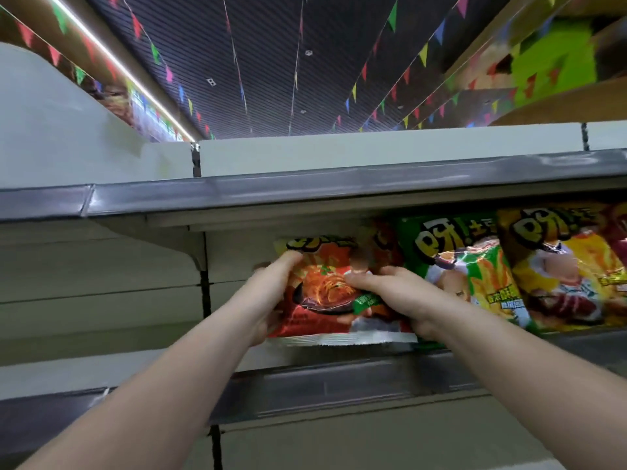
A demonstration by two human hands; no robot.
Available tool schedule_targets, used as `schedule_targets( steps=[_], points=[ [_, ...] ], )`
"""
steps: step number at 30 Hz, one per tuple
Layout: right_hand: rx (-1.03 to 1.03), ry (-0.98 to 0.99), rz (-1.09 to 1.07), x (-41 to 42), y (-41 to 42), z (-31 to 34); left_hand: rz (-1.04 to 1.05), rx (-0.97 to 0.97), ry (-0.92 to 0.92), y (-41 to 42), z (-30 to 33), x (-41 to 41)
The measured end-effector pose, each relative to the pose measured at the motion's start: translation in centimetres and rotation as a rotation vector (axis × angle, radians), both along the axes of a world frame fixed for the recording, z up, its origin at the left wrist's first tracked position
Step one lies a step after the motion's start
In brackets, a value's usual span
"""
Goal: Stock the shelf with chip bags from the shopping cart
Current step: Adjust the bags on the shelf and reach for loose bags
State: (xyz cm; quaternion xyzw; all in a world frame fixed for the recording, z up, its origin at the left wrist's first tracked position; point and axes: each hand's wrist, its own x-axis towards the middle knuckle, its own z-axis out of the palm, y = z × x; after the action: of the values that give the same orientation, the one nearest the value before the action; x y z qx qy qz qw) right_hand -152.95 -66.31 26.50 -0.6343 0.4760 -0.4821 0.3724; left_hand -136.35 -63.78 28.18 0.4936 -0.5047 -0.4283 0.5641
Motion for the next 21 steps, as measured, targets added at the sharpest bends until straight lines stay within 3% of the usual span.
schedule_targets(
  steps=[3, 9, 15, 21],
  points=[
    [0.039, -0.025, -0.065, 0.9, -2.4, 0.1, 0.042, 0.074, -0.237, -1.6, -0.1, 0.3],
    [0.051, -0.033, -0.075, 2.9, -6.6, 0.1, 0.136, -0.053, -0.521, -5.7, 0.6, -0.7],
    [-0.1, 0.349, -0.364, 2.9, -9.8, 1.1, 0.073, -0.103, -0.629, -9.3, -0.1, -1.9],
    [-0.16, 0.395, -0.441, 3.2, -11.8, 0.6, 0.114, -0.132, -0.762, -12.0, -0.4, -2.1]
  ],
)
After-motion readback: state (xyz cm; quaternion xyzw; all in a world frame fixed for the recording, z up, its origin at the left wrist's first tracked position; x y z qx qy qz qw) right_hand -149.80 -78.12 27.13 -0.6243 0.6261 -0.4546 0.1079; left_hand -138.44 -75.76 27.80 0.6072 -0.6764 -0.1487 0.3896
